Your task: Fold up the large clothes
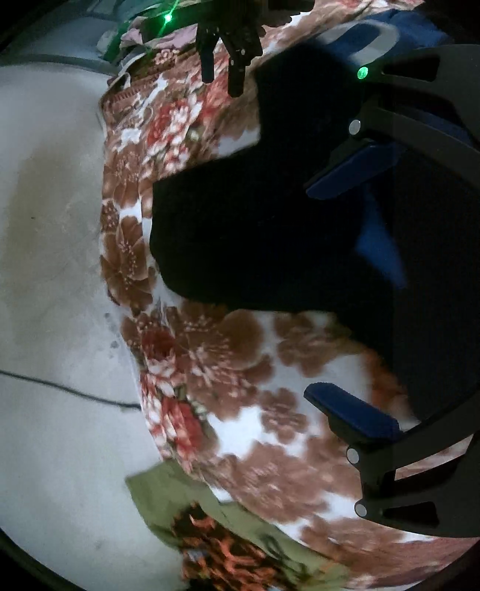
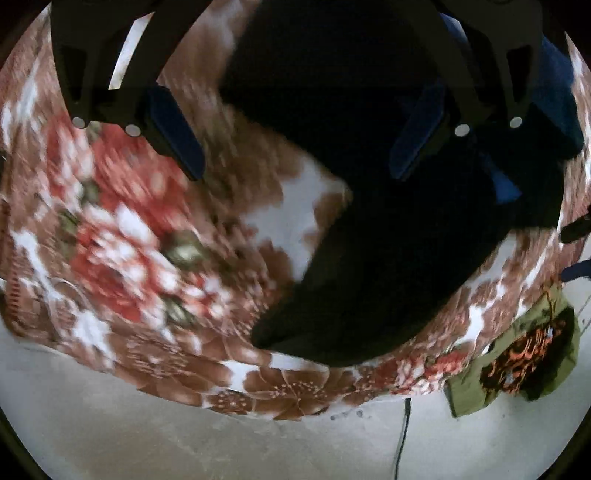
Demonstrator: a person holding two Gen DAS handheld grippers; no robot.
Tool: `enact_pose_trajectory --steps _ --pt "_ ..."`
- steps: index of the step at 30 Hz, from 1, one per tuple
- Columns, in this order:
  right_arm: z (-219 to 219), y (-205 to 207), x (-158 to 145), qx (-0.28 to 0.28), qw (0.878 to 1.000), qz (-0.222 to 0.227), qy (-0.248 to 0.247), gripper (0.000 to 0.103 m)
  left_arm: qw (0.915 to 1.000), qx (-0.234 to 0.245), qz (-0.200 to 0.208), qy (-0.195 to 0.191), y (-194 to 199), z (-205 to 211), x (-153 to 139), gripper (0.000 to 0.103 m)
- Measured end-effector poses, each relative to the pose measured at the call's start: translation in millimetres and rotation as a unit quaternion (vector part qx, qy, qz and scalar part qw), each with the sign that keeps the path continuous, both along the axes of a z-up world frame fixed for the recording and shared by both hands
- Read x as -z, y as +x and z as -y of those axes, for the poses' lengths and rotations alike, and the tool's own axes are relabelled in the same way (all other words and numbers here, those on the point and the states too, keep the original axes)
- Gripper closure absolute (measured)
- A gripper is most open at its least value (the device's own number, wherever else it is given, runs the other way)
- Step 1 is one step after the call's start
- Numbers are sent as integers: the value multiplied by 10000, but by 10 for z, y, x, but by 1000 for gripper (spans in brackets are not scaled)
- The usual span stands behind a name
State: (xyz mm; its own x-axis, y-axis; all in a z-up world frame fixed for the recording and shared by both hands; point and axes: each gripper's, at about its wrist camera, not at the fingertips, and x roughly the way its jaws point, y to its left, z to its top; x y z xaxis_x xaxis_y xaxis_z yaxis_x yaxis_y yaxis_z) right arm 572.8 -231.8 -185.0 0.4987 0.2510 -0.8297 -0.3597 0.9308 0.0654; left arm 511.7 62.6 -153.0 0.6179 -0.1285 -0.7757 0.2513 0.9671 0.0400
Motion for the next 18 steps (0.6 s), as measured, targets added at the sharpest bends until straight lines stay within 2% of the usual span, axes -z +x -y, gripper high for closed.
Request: enact_pose_trajectory --steps 6,9,10,11,12,13,15,17,18 --pt "-240 853 301 -76 9986 -304 419 5 9969 463 -343 -536 1110 -17 310 6" --pt "-351 1114 452 -236 9971 -398 599 5 9933 718 -480 -763 1431 57 484 7" --pt "-392 1195 520 -300 9962 -455 673 11 9919 796 -549 -819 1531 78 560 9" --pt "-426 1263 579 -385 9950 -484 779 18 9902 878 -646 -879 1629 101 645 12" --pt "-461 1305 618 -431 9948 -494 785 22 9881 969 -744 -938 1706 120 727 25" --pt "-504 1351 671 -505 9943 -509 792 22 9870 1020 -793 -957 1758 126 784 33" --pt "-558 1394 741 -566 9939 -524 787 23 9838 1157 -950 -990 1850 174 920 35" --pt "-611 1388 768 -654 9937 -504 763 32 9792 1344 -1084 -1063 1875 239 996 48" --pt "-633 1373 762 -750 9934 -453 736 42 9775 1441 -1103 -1079 1863 270 1000 54"
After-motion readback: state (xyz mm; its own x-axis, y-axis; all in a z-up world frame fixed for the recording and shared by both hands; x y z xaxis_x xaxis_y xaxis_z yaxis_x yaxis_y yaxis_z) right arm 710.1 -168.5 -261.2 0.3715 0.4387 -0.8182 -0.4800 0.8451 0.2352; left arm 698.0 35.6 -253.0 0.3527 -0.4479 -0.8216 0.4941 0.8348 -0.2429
